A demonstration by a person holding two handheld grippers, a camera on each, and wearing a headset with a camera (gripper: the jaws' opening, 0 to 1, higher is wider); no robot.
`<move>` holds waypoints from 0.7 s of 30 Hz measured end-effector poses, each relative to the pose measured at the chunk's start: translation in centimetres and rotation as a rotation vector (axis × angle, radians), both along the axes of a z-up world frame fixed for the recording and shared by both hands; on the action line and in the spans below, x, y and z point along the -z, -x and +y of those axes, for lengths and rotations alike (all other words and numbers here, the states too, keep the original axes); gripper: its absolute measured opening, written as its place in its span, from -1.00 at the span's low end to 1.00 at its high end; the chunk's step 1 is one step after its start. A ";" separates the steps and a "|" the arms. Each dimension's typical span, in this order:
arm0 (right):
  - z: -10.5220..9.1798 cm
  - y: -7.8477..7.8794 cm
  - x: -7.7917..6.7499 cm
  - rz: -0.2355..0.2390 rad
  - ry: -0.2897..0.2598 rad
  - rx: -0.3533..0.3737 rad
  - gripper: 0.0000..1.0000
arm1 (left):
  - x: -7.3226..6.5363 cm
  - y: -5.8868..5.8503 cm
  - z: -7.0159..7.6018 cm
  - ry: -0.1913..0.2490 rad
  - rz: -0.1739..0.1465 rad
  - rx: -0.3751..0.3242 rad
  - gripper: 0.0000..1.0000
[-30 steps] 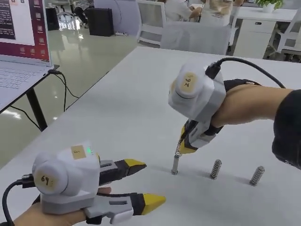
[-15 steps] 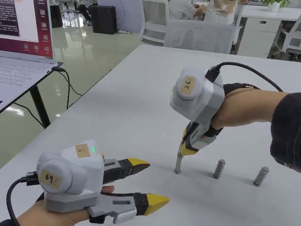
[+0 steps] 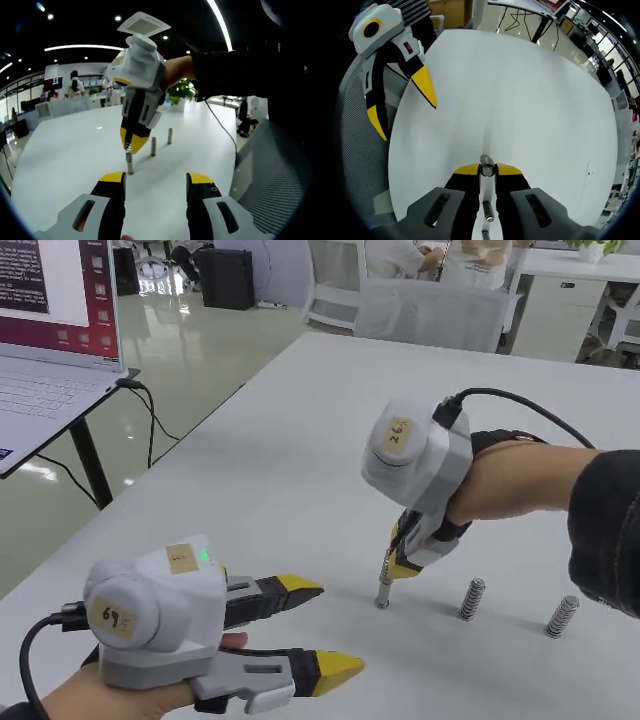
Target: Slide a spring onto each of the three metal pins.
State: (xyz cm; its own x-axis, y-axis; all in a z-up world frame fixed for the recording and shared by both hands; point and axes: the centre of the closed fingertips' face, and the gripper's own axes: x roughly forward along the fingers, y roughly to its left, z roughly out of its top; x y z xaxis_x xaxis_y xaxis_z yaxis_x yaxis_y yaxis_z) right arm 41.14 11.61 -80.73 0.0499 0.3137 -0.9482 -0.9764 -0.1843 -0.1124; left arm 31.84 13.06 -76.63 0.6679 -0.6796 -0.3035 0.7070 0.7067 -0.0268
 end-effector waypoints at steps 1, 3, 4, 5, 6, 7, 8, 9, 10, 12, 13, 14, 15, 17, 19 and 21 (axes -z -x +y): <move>0.0 -0.1 0.2 0.000 0.003 0.002 -0.84 | 0.0 0.0 0.0 0.000 0.001 0.000 -0.15; 0.0 -0.2 0.7 0.001 0.008 0.009 -0.84 | 0.0 0.0 0.0 0.000 0.001 -0.001 -0.15; 0.0 -0.2 0.9 0.003 0.010 0.013 -0.84 | 0.0 0.0 0.0 -0.001 0.001 -0.002 -0.15; 0.0 -0.3 1.1 0.003 0.014 0.018 -0.84 | 0.0 0.0 0.0 0.000 0.001 -0.002 -0.15; 0.0 -0.3 1.3 0.002 0.016 0.020 -0.84 | 0.1 0.0 0.0 0.000 0.002 -0.002 -0.15; 0.0 -0.3 1.4 0.003 0.017 0.021 -0.84 | 0.1 0.0 0.1 0.000 0.002 -0.002 -0.15; 0.0 -0.3 1.5 0.005 0.020 0.025 -0.84 | 0.1 0.0 0.1 0.000 0.003 -0.003 -0.15; 0.0 -0.3 1.8 0.004 0.022 0.026 -0.84 | 0.1 0.0 0.1 0.001 0.003 -0.003 -0.15; 0.0 -0.4 1.9 0.004 0.023 0.028 -0.84 | 0.1 0.0 0.1 0.000 0.003 -0.002 -0.16; 0.0 -0.4 2.2 0.007 0.026 0.033 -0.84 | 0.1 0.0 0.1 0.001 0.003 -0.003 -0.16; 0.0 -0.4 2.3 0.007 0.027 0.033 -0.84 | 0.1 0.0 0.1 0.000 0.003 -0.003 -0.16; 0.0 -0.4 2.5 0.007 0.027 0.037 -0.84 | 0.1 0.0 0.1 0.000 0.003 -0.003 -0.16; -0.1 -0.4 2.6 0.007 0.027 0.039 -0.84 | 0.1 0.0 0.1 0.000 0.003 -0.004 -0.16; -0.1 -0.4 2.8 0.006 0.030 0.043 -0.84 | 0.1 0.0 0.1 0.000 0.005 -0.004 -0.16; -0.2 -0.5 3.0 0.006 0.034 0.047 -0.84 | 0.2 0.0 0.1 0.000 0.007 -0.004 -0.16; -0.3 -0.5 3.3 0.004 0.037 0.051 -0.84 | 0.2 0.0 0.1 0.000 0.008 -0.004 -0.16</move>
State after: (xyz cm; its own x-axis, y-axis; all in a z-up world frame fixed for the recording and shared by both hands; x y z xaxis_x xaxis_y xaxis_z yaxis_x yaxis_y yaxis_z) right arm 41.65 11.31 -84.03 0.0614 0.2751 -0.9595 -0.9851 -0.1380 -0.1026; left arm 31.87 13.18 -76.80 0.6683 -0.6766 -0.3092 0.7036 0.7098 -0.0323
